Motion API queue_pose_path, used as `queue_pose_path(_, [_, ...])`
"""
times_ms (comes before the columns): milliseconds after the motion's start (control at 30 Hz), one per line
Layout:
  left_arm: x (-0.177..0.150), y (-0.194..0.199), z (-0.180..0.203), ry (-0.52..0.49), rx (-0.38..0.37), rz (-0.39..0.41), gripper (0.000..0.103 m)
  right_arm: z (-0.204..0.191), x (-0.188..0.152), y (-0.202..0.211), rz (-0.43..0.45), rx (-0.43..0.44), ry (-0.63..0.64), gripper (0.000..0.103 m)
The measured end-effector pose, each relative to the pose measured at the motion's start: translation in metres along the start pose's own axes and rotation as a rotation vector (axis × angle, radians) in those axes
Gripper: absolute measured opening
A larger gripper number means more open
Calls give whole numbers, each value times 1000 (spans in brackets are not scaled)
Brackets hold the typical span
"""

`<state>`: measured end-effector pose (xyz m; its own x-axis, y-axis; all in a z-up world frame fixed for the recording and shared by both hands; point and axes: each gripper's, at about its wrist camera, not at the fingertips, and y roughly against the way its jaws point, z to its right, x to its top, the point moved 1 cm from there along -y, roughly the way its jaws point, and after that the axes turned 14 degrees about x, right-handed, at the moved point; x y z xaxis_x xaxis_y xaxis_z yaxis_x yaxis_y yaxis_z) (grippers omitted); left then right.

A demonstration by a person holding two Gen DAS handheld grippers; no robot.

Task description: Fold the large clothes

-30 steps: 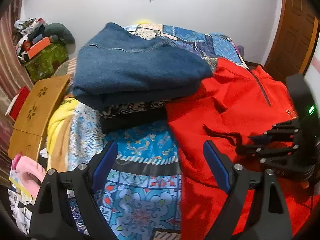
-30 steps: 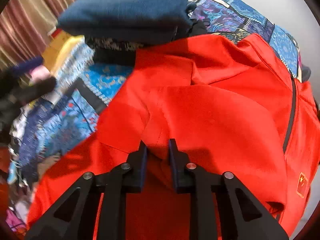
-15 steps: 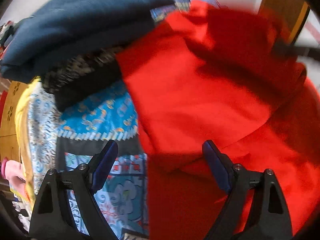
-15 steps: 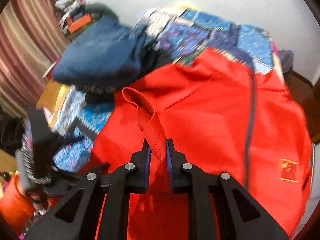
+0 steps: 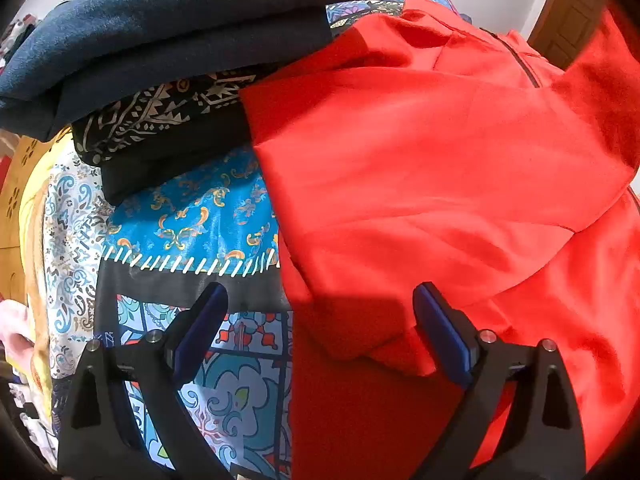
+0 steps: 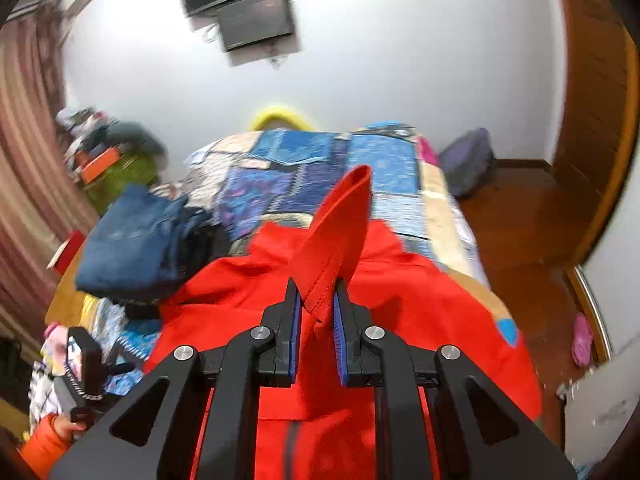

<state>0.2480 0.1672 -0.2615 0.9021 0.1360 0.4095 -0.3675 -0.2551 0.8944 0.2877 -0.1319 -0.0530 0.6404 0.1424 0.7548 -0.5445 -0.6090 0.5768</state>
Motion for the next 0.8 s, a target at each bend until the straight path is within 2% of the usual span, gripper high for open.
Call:
queue_pose_path(167, [1, -2, -3, 13, 6, -2, 95, 38, -24, 4, -15, -55, -120, 13])
queue_pose_path(400, [-1, -6, -10, 43, 1, -18, 95, 96, -69, -2, -95, -116, -312, 13])
queue_pose_path(667, [0, -1, -7, 32, 34, -16, 95, 116, -88, -1, -144, -169, -339, 13])
queue_pose_path(800, [6, 17, -7, 28, 38, 15, 95, 125, -90, 10, -156, -172, -345, 13])
